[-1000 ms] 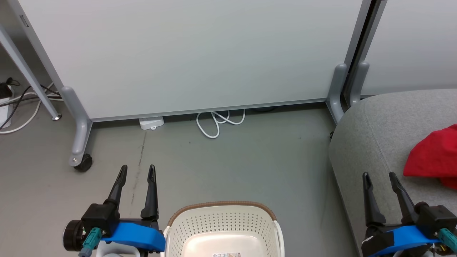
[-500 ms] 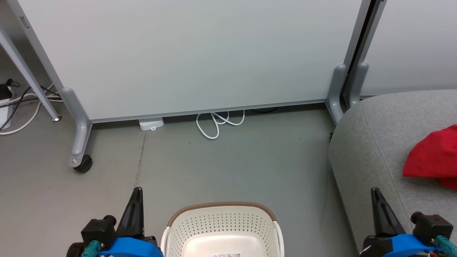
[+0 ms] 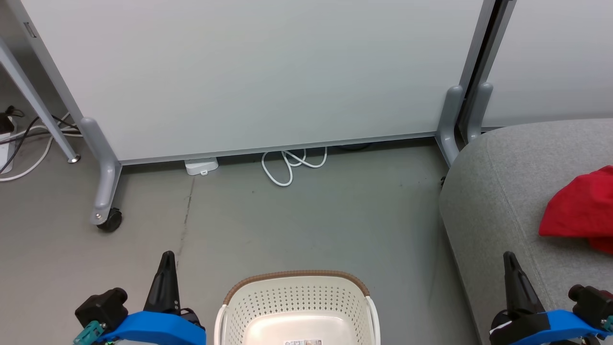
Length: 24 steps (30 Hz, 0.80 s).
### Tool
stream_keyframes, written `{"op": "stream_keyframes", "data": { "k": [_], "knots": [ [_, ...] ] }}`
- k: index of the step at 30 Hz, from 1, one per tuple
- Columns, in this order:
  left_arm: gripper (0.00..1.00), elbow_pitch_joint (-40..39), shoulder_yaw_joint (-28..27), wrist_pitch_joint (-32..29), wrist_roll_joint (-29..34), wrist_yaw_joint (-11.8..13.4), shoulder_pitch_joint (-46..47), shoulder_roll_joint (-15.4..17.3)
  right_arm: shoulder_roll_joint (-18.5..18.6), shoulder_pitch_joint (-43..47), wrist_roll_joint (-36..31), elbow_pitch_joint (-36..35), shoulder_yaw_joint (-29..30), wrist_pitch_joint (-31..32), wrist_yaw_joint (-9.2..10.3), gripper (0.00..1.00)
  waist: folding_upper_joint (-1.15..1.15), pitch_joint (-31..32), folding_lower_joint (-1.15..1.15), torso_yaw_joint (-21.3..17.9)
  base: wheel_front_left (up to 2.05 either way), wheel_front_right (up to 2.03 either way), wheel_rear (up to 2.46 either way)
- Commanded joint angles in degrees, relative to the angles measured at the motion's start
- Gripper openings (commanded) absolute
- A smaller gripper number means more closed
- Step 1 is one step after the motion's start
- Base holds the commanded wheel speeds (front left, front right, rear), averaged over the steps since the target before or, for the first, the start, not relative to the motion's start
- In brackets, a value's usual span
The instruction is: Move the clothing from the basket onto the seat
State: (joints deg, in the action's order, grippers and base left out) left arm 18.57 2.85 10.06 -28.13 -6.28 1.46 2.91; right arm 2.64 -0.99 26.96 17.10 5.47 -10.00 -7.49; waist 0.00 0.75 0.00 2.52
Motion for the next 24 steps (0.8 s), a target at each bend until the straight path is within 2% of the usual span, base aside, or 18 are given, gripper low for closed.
{"op": "stream_keyframes", "data": {
  "k": [1,24],
  "knots": [
    [0.00,-1.2,-0.6,-0.7,-2.9,-0.3,2.0,0.0,0.2,-1.8,3.0,-1.2,0.1,0.7,0.00,0.00,0.00,0.0,0.00,0.0,0.00,0.00,0.00],
    [0.00,-2.3,-3.4,-5.6,-21.9,-0.6,3.1,0.0,0.3,-3.1,22.4,-1.9,0.4,5.6,0.00,0.00,0.00,-0.2,0.00,-0.6,0.00,0.00,0.00]
  ]
}}
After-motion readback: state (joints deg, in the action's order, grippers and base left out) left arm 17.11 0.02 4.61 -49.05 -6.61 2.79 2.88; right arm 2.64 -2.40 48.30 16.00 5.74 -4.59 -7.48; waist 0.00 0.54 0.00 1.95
